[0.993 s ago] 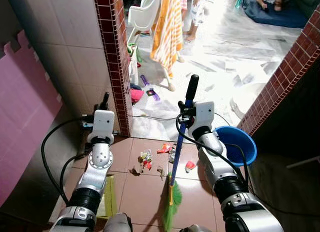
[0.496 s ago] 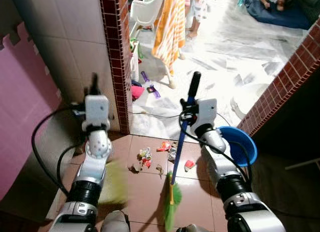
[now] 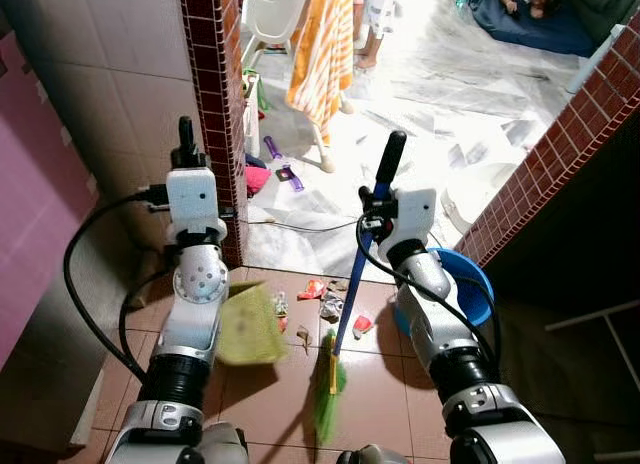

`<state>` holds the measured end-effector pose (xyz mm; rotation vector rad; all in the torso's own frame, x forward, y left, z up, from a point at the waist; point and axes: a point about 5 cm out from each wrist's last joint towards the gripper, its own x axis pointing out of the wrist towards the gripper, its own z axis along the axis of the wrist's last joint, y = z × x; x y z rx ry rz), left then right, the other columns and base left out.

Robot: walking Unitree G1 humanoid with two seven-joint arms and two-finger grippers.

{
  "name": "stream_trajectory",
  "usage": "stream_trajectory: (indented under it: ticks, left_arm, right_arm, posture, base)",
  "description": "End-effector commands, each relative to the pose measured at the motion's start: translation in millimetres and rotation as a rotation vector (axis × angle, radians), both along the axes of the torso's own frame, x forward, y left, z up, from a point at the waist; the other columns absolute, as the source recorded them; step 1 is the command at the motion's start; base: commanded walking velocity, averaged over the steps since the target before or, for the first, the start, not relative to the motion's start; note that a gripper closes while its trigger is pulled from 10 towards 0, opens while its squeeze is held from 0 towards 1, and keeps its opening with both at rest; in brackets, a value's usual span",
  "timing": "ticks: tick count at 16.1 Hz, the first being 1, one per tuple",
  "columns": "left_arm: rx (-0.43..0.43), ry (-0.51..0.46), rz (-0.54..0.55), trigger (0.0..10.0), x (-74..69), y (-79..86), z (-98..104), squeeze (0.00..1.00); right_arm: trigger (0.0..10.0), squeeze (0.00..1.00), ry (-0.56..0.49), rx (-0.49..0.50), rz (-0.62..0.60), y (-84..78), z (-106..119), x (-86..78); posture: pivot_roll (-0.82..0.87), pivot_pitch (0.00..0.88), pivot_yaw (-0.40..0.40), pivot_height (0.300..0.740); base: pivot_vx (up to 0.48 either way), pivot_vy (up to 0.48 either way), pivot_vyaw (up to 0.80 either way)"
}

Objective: Sweep floor

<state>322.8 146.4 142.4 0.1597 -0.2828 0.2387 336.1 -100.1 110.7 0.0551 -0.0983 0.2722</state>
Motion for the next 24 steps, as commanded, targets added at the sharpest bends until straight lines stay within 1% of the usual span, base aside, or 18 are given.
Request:
stream_trajectory:
  ticks: [1, 3, 5, 6, 8, 9, 11, 13, 17, 19, 24]
  left_arm:
    - [-0.003, -0.068, -0.024, 10.0, -0.8, -6.4, 15.6, 0.0]
    - [-0.004, -0.065, -0.032, 10.0, -0.3, -6.8, 16.3, 0.0]
    - [0.001, -0.045, -0.041, 10.0, 0.5, -5.8, 11.9, 0.0]
    - [0.01, -0.006, -0.046, 10.0, -0.4, -4.2, 2.3, 0.0]
    - [0.035, 0.036, -0.039, 10.0, -2.2, 2.9, -11.7, 0.0]
    - [0.037, 0.044, -0.032, 10.0, -2.5, 6.7, -13.8, 0.0]
    - [0.049, 0.037, -0.011, 10.0, -0.9, 16.7, -10.7, 0.0]
    - [0.055, 0.036, -0.006, 10.0, 0.7, 19.8, -8.2, 0.0]
    - [0.066, 0.035, -0.014, 10.0, 1.6, 19.9, -9.4, 0.0]
    - [0.068, 0.032, -0.015, 10.0, 1.2, 20.3, -9.3, 0.0]
    - [0.058, 0.04, -0.019, 10.0, 1.5, 21.4, -10.1, 0.0]
  right_arm:
    - [10.0, 0.0, -0.059, -0.004, 0.015, 2.9, 17.2, 5.7]
    - [10.0, 0.0, -0.064, -0.009, 0.014, 3.5, 18.5, 6.3]
    - [10.0, 0.0, -0.067, -0.009, 0.014, 4.2, 18.9, 6.4]
    - [10.0, 0.0, -0.066, -0.007, 0.014, 4.8, 18.6, 5.9]
    - [10.0, 0.0, -0.059, 0.002, 0.009, 4.7, 17.4, 5.7]
    - [10.0, 0.0, -0.061, 0.002, 0.008, 4.2, 17.9, 5.9]
    - [10.0, 0.0, -0.061, -0.004, -0.001, -0.4, 18.3, 6.6]
    - [10.0, 0.0, -0.05, -0.012, -0.015, -4.6, 15.5, 6.3]
    - [10.0, 0.0, -0.045, -0.016, -0.014, -3.9, 14.0, 4.8]
    - [10.0, 0.0, -0.04, -0.019, -0.013, -3.9, 11.9, 3.5]
    - [10.0, 0.0, -0.034, -0.022, -0.016, -4.1, 11.1, 3.7]
  posture:
    - [0.02, 0.0, -0.124, 0.74]
    - [0.01, 0.0, -0.122, 0.74]
    - [0.01, 0.0, -0.119, 0.74]
    - [0.0, 0.0, -0.114, 0.74]
    - [0.0, 0.0, -0.112, 0.74]
    - [-0.01, 0.0, -0.111, 0.74]
    - [-0.01, 0.0, -0.111, 0.74]
    - [-0.01, 0.0, -0.111, 0.74]
    - [-0.01, 0.0, -0.111, 0.74]
    - [-0.01, 0.0, -0.111, 0.74]
    - [-0.01, 0.0, -0.111, 0.74]
  base:
    - [0.266, 0.0, 0.0]
    - [0.326, 0.0, 0.0]
    - [0.336, 0.0, 0.0]
    - [0.334, 0.0, 0.52]
    - [0.322, 0.0, 0.0]
    - [0.345, 0.0, 0.0]
    - [0.364, 0.0, 0.0]
    - [0.351, 0.0, 0.0]
    - [0.0, 0.0, 0.0]
    - [0.263, 0.0, 0.0]
    - [0.379, 0.294, 0.0]
